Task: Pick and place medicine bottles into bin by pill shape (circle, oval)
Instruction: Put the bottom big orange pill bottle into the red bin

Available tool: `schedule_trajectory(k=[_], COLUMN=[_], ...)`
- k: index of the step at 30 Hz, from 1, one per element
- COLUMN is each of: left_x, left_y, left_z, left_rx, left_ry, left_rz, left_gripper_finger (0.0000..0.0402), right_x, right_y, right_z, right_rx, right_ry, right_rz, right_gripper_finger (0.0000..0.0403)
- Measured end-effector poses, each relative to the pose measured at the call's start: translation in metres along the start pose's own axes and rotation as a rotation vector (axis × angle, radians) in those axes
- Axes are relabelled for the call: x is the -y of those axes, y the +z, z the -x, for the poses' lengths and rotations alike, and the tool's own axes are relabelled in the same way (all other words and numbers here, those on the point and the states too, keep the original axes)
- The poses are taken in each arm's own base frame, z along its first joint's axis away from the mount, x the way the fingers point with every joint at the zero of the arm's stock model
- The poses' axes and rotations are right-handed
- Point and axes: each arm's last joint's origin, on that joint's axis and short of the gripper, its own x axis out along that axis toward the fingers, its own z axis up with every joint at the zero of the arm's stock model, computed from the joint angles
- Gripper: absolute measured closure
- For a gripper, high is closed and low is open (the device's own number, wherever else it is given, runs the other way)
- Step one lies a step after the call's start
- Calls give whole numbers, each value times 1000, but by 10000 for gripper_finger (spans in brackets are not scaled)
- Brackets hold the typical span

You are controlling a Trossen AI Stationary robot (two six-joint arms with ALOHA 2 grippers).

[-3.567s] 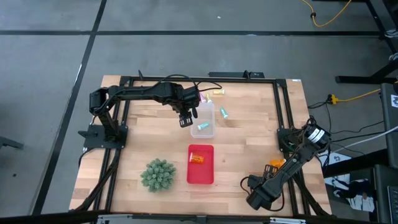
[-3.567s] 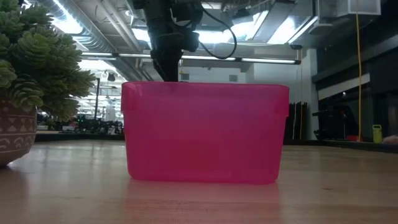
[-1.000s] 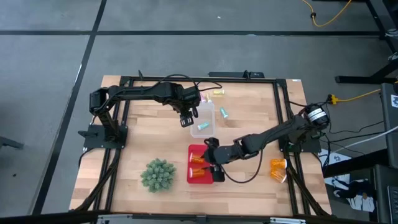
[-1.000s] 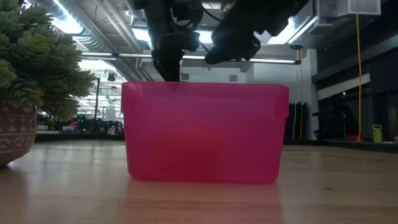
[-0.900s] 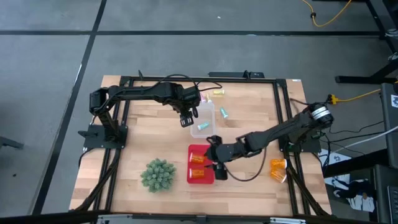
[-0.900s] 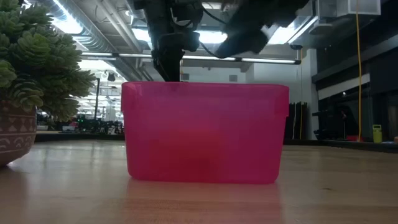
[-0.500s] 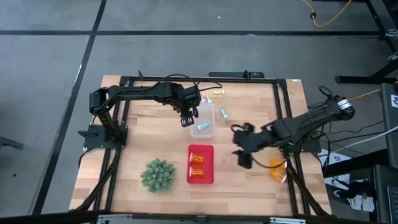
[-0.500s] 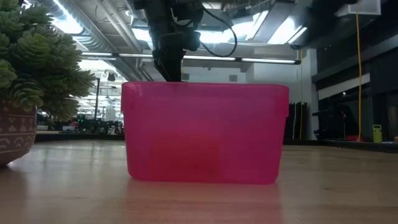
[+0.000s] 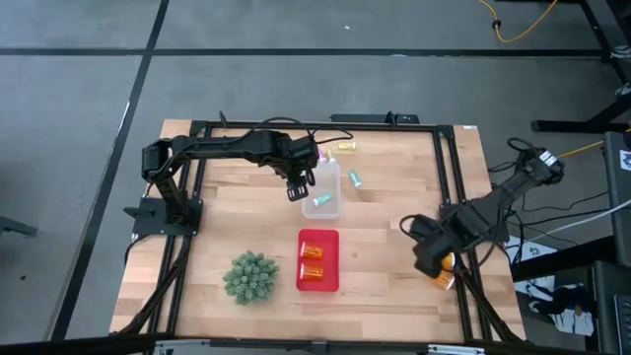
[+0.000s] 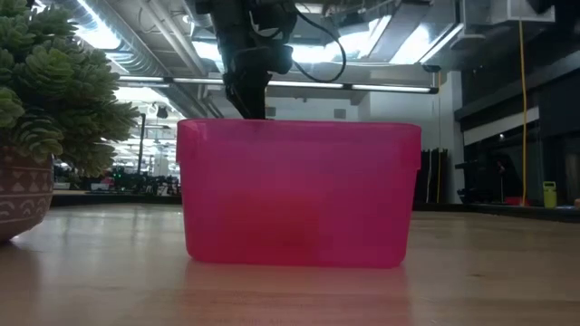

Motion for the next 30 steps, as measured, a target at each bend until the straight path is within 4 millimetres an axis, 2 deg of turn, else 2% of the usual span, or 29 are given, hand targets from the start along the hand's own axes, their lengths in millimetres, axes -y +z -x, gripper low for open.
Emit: schedule_trajectory(k=[4, 9, 13, 17, 26, 30], left_x=[0, 0, 0, 0, 0, 0], left_y=[0, 2, 2, 2, 2, 2], left_z=[0, 0, 0, 0, 0, 0], left_rx=[3, 22, 23, 23, 22, 23], left_ry=[0, -2, -2, -2, -2, -2], left_rz=[2, 4, 4, 4, 3, 4], left_gripper_finger=[228, 228, 228, 228, 228, 228], right_x=[3, -5, -10, -6, -5, 2], right_y=[-15, -25, -27, -32, -41, -46], right_z=[-12, -50, -73, -88, -107, -120], right_rx=[-166, -280, -288, -300, -296, -300], right_ry=[-38, 54, 127, 103, 127, 66], right_rz=[-89, -74, -112, -167, -189, -223], right_gripper_finger=[187, 187, 187, 187, 187, 187])
